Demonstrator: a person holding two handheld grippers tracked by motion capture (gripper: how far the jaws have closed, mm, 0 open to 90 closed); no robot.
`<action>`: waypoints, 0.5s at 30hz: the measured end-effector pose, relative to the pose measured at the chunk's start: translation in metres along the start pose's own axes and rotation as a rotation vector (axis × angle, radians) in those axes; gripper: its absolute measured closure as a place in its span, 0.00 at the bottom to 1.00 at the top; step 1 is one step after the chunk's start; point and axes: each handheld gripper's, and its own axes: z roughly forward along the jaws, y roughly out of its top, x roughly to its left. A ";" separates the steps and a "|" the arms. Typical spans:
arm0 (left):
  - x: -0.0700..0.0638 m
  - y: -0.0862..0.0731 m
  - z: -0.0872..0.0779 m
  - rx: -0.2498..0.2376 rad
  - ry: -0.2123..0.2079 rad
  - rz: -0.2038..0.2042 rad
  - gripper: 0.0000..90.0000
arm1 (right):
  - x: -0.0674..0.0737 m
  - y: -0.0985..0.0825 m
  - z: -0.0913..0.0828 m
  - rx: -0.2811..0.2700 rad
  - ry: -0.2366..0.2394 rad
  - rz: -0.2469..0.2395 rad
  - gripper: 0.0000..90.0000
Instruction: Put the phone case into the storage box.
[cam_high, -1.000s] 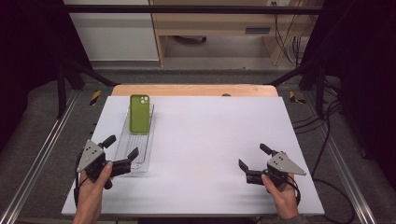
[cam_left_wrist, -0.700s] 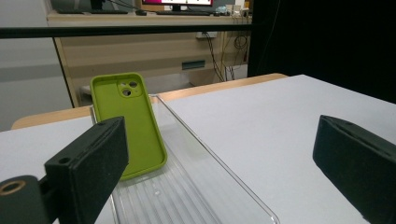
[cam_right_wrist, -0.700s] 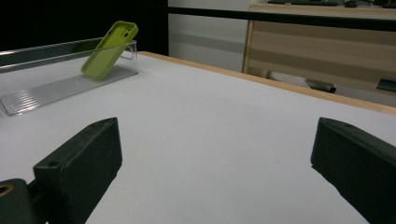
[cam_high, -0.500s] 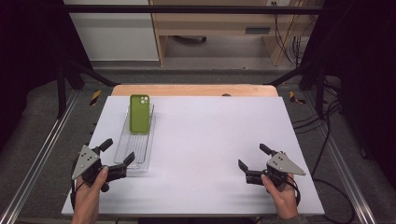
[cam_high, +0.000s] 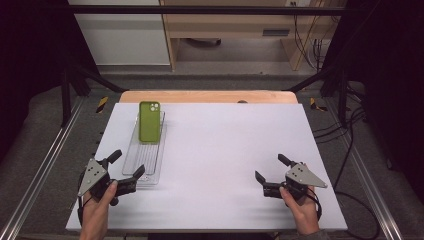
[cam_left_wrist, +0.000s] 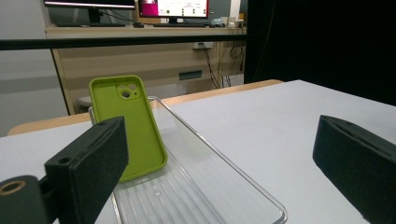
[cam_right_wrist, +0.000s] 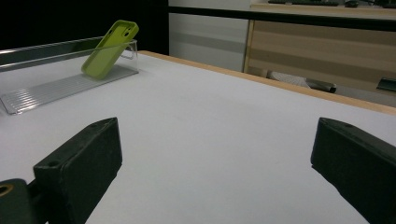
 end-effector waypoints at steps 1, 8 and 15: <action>0.000 -0.001 0.000 -0.002 0.000 -0.003 0.04 | 0.000 0.000 0.000 0.000 0.000 -0.001 0.02; 0.004 -0.007 0.000 -0.002 -0.004 -0.007 0.04 | 0.000 0.000 0.000 -0.001 -0.001 -0.004 0.02; 0.005 -0.012 -0.001 -0.007 -0.004 -0.007 0.04 | 0.000 0.000 -0.001 -0.002 -0.005 -0.010 0.02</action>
